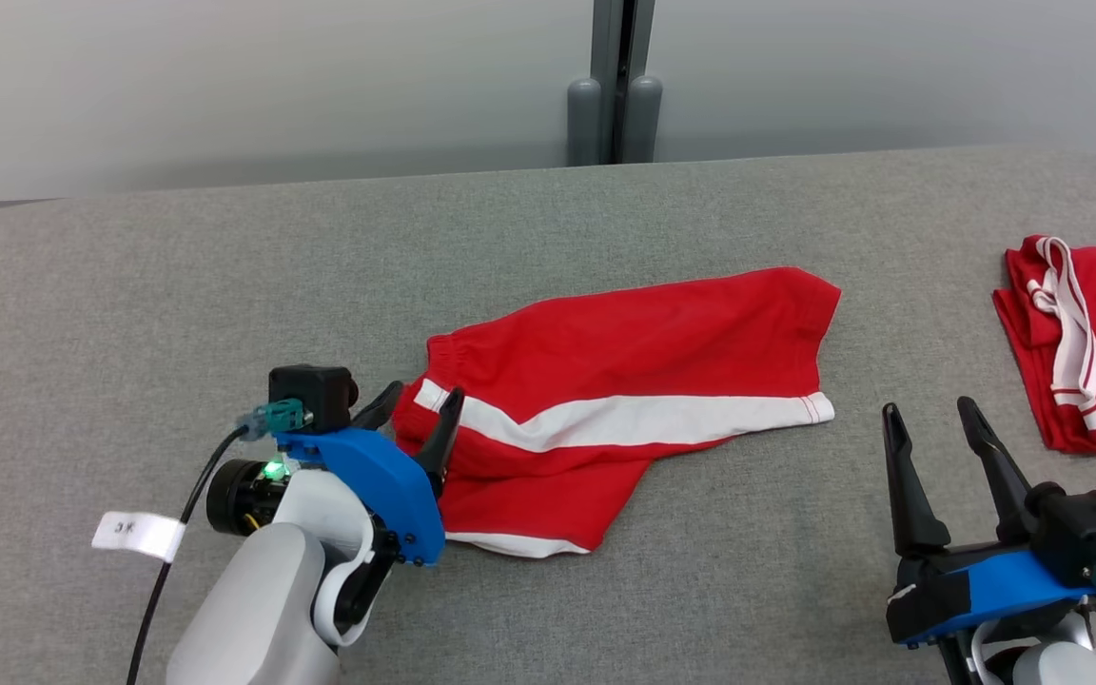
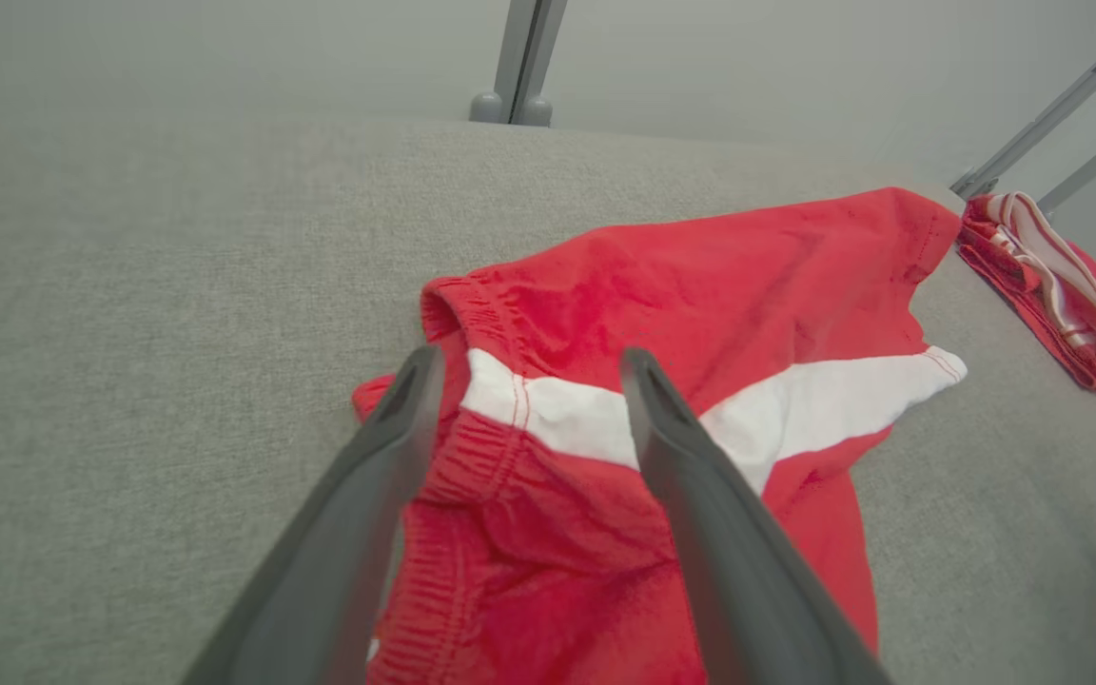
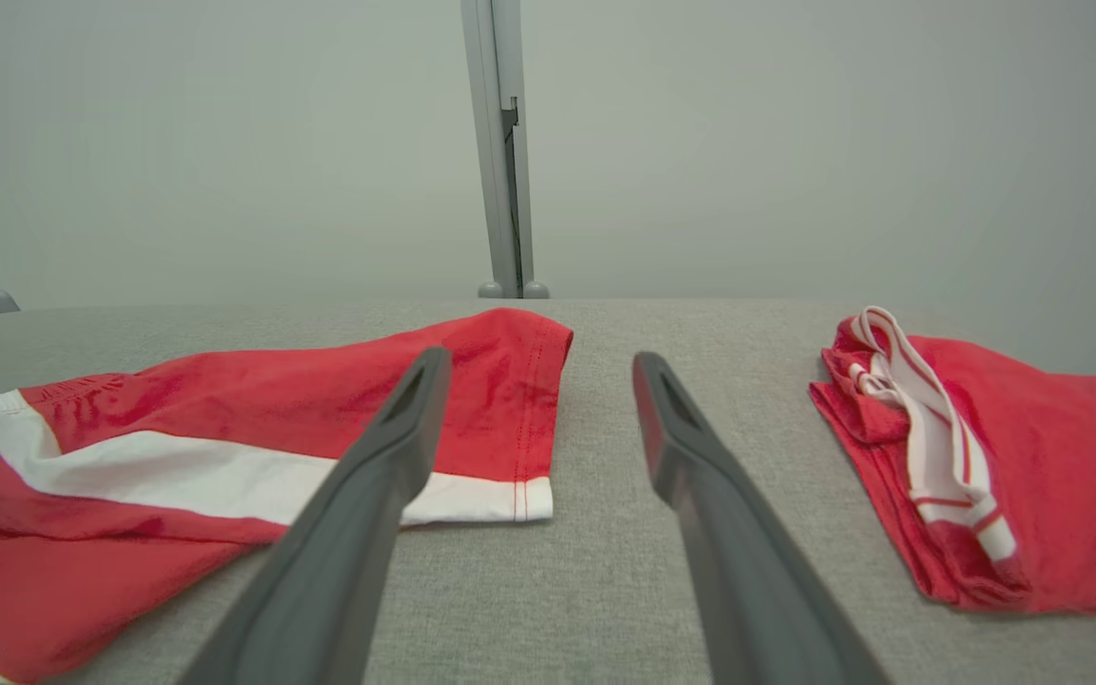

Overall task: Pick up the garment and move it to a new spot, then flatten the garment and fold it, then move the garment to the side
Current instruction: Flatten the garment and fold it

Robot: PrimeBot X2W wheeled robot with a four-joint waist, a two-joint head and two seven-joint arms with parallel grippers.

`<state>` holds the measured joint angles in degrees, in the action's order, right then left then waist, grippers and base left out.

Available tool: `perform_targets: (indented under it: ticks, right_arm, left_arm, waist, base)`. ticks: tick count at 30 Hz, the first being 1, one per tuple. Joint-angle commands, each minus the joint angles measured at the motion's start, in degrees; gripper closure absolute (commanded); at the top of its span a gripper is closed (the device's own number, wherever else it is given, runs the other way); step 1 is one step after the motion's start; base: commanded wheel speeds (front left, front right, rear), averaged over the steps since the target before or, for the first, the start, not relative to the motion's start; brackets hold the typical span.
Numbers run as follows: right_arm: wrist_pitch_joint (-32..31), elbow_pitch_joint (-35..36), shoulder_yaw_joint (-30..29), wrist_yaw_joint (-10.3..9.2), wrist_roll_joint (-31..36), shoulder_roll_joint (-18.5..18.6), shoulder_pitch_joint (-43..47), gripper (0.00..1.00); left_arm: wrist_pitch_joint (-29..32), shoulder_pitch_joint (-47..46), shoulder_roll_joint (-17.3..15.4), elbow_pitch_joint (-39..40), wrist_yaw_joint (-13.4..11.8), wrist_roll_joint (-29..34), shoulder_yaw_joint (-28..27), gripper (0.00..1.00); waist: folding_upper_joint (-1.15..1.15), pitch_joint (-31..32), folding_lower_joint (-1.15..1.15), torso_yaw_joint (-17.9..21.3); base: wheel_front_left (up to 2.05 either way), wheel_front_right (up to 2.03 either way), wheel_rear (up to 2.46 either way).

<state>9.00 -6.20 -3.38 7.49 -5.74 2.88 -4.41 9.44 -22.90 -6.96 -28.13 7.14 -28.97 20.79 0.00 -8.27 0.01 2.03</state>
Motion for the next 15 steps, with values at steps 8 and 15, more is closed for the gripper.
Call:
perform_targets:
  ticks: [8, 15]
  right_arm:
    - [1.20, -0.97, 0.19, 0.00, -0.64, 0.03, -1.26, 0.00]
    - [1.62, -1.56, 0.89, 0.00, -1.00, 0.02, -2.33, 0.00]
  left_arm:
    - [10.25, -4.09, -0.34, -1.03, -2.10, -1.59, 0.82, 0.00]
    - [14.48, -5.79, -0.95, -0.64, -4.54, -0.70, 1.43, 0.00]
  waist:
    - [0.00, -1.52, -0.01, 0.85]
    - [0.00, -2.92, -0.01, 1.25]
  base:
    - [0.00, 0.00, 0.00]
    - [0.00, 0.00, 0.00]
